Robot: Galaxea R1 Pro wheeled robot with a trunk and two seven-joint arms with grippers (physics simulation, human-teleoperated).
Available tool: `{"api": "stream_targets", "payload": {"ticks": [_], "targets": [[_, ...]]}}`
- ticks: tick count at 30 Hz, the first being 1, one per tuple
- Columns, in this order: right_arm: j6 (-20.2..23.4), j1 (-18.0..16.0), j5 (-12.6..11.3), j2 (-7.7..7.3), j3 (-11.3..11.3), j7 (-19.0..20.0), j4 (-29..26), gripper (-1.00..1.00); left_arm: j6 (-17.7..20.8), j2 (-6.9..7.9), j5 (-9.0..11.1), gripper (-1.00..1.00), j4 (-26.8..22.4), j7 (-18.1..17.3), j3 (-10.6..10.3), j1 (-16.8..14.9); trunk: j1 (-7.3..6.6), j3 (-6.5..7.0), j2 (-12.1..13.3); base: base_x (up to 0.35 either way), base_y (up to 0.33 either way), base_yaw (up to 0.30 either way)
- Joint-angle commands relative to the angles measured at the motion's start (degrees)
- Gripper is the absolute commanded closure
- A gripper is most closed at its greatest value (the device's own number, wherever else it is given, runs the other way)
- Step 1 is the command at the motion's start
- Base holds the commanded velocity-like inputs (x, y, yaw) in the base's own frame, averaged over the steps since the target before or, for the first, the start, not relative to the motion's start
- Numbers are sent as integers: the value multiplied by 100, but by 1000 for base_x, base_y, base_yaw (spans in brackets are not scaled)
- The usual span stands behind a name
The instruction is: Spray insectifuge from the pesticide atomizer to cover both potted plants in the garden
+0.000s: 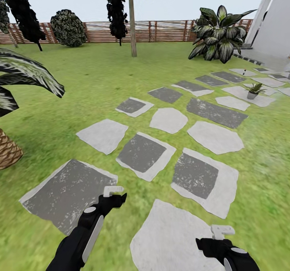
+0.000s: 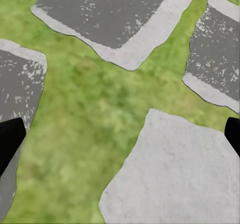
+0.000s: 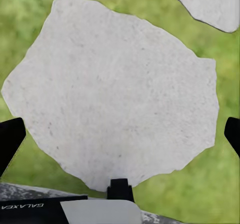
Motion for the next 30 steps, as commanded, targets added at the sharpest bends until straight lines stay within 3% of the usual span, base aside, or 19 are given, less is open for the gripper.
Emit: {"api": "stream_targets", "payload": {"ticks": [1, 30], "targets": [[25, -2, 3, -3, 0, 3, -8, -100, 32, -1, 49, -100, -7, 5, 3, -2, 4, -4, -2, 340, 0, 0], [25, -1, 2, -7, -7, 5, -8, -100, 32, -1, 31, -100, -7, 14, 12, -2, 4, -4, -2, 340, 0, 0]]}}
